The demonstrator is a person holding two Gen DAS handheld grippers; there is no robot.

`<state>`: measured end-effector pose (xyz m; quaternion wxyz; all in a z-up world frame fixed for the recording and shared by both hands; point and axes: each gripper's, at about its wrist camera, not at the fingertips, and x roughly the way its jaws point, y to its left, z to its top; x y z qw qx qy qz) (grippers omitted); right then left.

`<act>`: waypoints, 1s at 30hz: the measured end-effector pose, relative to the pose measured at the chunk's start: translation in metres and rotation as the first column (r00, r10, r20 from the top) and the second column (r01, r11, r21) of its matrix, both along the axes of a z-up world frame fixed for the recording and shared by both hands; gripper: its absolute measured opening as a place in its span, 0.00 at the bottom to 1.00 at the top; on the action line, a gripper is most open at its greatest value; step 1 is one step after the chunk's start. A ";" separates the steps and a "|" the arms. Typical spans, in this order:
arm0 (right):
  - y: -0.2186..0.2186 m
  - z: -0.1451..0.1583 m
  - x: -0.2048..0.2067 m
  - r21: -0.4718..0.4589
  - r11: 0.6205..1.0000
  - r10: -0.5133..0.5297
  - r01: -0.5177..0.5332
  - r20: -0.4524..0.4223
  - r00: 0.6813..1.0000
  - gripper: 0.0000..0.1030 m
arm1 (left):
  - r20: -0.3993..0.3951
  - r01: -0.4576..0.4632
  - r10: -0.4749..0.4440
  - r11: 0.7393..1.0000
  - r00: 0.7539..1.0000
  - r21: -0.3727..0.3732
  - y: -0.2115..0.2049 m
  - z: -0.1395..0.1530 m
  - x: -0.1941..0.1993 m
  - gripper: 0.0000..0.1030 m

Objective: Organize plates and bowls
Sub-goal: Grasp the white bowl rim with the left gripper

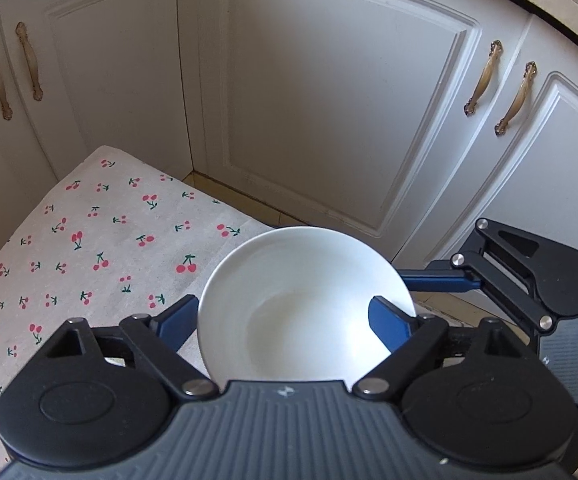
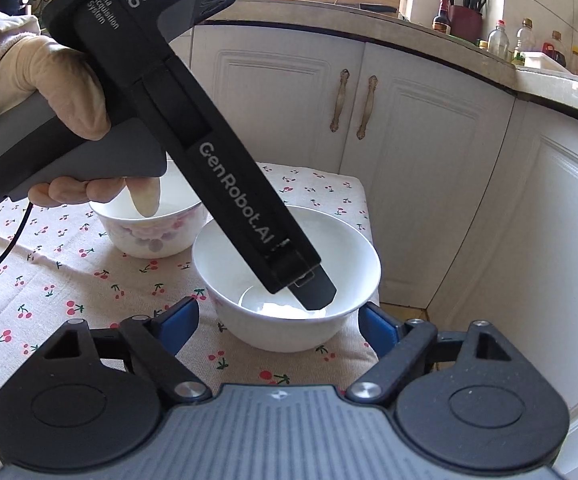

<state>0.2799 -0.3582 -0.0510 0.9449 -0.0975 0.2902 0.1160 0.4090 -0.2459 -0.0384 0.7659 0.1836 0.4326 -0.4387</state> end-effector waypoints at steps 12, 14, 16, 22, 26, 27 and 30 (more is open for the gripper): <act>-0.003 0.002 0.001 0.020 1.000 -0.020 0.020 -0.001 1.000 0.85 | -0.017 0.001 -0.001 1.000 1.000 -0.014 0.000 -0.001 0.002 0.85; -0.003 0.002 0.001 0.020 1.000 -0.024 0.024 -0.001 1.000 0.84 | -0.017 0.001 -0.001 1.000 1.000 -0.016 0.001 -0.001 0.001 0.85; -0.003 0.002 0.001 0.019 0.999 -0.026 0.026 -0.002 1.000 0.84 | -0.016 0.001 -0.001 1.000 1.000 -0.017 0.001 -0.001 0.001 0.85; -0.002 0.004 0.000 0.017 1.000 -0.026 0.026 -0.006 1.000 0.83 | -0.022 -0.004 0.004 1.000 1.000 -0.022 0.003 0.001 0.000 0.85; 0.000 0.006 -0.002 0.012 1.000 -0.025 0.025 -0.013 1.000 0.83 | -0.023 -0.005 0.005 1.000 1.000 -0.022 0.004 0.002 -0.004 0.85; 0.000 0.007 -0.003 0.013 1.000 -0.023 0.023 -0.015 1.000 0.83 | -0.024 -0.005 0.004 1.000 1.000 -0.021 0.005 0.003 -0.005 0.85; 0.002 0.010 -0.007 0.016 1.000 -0.019 0.019 -0.017 1.000 0.83 | -0.025 -0.008 0.007 1.000 1.000 -0.025 0.008 0.005 -0.009 0.85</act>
